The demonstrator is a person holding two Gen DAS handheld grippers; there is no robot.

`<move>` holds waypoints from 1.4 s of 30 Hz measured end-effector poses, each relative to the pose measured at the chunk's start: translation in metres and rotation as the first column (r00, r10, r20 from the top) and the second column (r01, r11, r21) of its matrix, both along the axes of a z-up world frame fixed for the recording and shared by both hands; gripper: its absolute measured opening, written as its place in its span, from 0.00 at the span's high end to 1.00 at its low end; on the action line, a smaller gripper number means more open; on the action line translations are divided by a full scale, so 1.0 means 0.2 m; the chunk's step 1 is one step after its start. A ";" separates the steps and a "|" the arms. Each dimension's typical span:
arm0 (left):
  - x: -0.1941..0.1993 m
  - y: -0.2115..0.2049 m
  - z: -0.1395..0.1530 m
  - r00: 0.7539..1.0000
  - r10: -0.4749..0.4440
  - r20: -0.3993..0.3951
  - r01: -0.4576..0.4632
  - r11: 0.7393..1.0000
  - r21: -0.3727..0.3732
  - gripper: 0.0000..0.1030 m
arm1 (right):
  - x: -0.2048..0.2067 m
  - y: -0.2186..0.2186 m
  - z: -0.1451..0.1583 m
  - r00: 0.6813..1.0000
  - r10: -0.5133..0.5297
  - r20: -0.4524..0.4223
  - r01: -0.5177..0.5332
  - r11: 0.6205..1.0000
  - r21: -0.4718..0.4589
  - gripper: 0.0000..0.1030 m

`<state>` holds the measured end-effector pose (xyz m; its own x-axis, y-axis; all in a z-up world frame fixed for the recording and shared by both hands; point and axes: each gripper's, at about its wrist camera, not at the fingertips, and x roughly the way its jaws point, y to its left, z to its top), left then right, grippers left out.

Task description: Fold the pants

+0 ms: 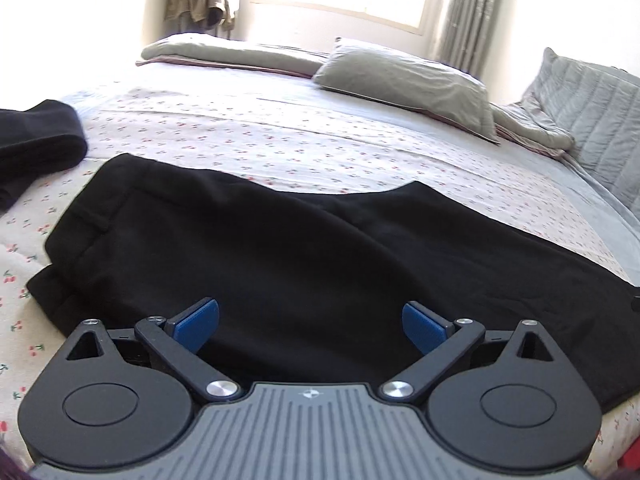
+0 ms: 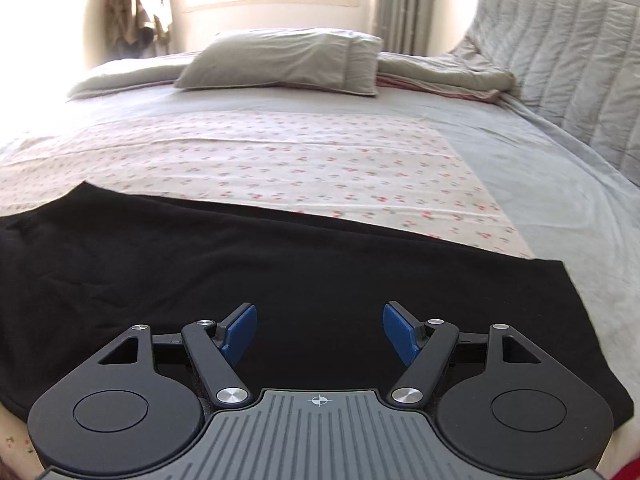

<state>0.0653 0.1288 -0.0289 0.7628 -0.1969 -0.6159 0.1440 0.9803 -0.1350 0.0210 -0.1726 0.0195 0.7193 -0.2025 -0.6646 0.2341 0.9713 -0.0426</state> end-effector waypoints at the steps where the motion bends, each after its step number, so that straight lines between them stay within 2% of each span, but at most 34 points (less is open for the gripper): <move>1: 0.00 0.04 0.00 1.000 0.026 0.003 -0.026 1.000 0.000 0.00 | 0.03 0.05 -0.01 0.999 0.037 -0.001 -0.037 0.999 0.007 0.28; 6: 0.03 0.20 0.00 0.989 0.147 -0.007 -0.147 0.989 -0.005 0.00 | 0.13 0.30 -0.03 0.977 0.211 -0.004 -0.211 0.976 0.054 0.27; 10: 0.04 0.34 -0.01 0.972 0.234 -0.034 -0.235 0.970 -0.061 0.01 | 0.16 0.51 -0.07 0.930 0.368 0.020 -0.369 0.927 0.070 0.27; 11: 0.05 0.37 -0.01 0.967 0.250 -0.042 -0.252 0.964 -0.082 0.04 | 0.16 0.57 -0.08 0.914 0.406 0.028 -0.407 0.910 0.077 0.27; 14: 0.06 0.47 -0.02 0.948 0.309 -0.071 -0.316 0.937 -0.149 0.15 | 0.13 0.73 -0.11 0.849 0.526 0.054 -0.529 0.845 0.085 0.27; 19: 0.07 0.59 -0.04 0.918 0.380 -0.111 -0.396 0.887 -0.238 0.38 | 0.08 0.97 -0.16 0.694 0.717 0.067 -0.720 0.691 0.064 0.30; 20: 0.07 0.59 -0.03 0.914 0.391 -0.109 -0.406 0.882 -0.240 0.46 | 0.07 1.02 -0.17 0.661 0.747 0.066 -0.750 0.658 0.063 0.33; 22: 0.07 0.60 -0.02 0.905 0.414 -0.098 -0.426 0.876 -0.225 0.63 | 0.04 1.09 -0.19 0.611 0.790 0.054 -0.791 0.609 0.053 0.46; 23: 0.07 0.60 -0.02 0.901 0.423 -0.092 -0.433 0.876 -0.212 0.76 | 0.04 1.12 -0.21 0.589 0.807 0.037 -0.808 0.587 0.050 0.57; 24: 0.07 0.60 -0.01 0.902 0.423 -0.087 -0.431 0.879 -0.203 0.80 | 0.04 1.15 -0.22 0.575 0.818 0.017 -0.818 0.574 0.047 0.70; 25: 0.06 0.60 0.00 0.904 0.421 -0.080 -0.428 0.882 -0.199 0.82 | 0.04 1.17 -0.23 0.567 0.824 0.000 -0.823 0.566 0.043 0.74; 27: 0.05 0.60 0.02 0.906 0.419 -0.062 -0.423 0.885 -0.193 0.87 | 0.04 1.19 -0.24 0.556 0.831 -0.014 -0.831 0.556 0.035 0.94; 31: 0.00 0.63 0.07 0.906 0.423 -0.029 -0.422 0.891 -0.166 0.88 | 0.05 1.15 -0.17 0.536 0.844 0.026 -0.842 0.532 0.089 1.00; 35: 0.01 0.67 0.03 0.891 0.440 -0.116 -0.448 0.892 -0.061 0.88 | 0.06 1.14 -0.15 0.513 0.858 0.009 -0.850 0.507 0.146 1.00; 37: 0.03 0.67 -0.02 0.891 0.420 -0.174 -0.427 0.904 -0.002 0.78 | 0.08 1.13 -0.18 0.508 0.861 -0.024 -0.844 0.503 0.188 1.00; 38: 0.03 0.66 -0.03 0.888 0.429 -0.164 -0.432 0.902 0.022 0.67 | 0.09 1.13 -0.18 0.513 0.858 -0.029 -0.838 0.507 0.202 0.95; 39: 0.02 0.66 -0.01 0.884 0.444 -0.144 -0.443 0.896 0.040 0.54 | 0.09 1.12 -0.17 0.521 0.853 -0.027 -0.832 0.514 0.207 0.89; 41: 0.00 0.64 0.03 0.879 0.467 -0.092 -0.462 0.884 0.073 0.39 | 0.10 1.07 -0.13 0.543 0.840 0.007 -0.821 0.529 0.215 0.88; 42: -0.02 0.63 0.06 0.878 0.476 -0.051 -0.471 0.878 0.081 0.35 | 0.11 1.04 -0.11 0.561 0.827 0.033 -0.811 0.542 0.223 0.87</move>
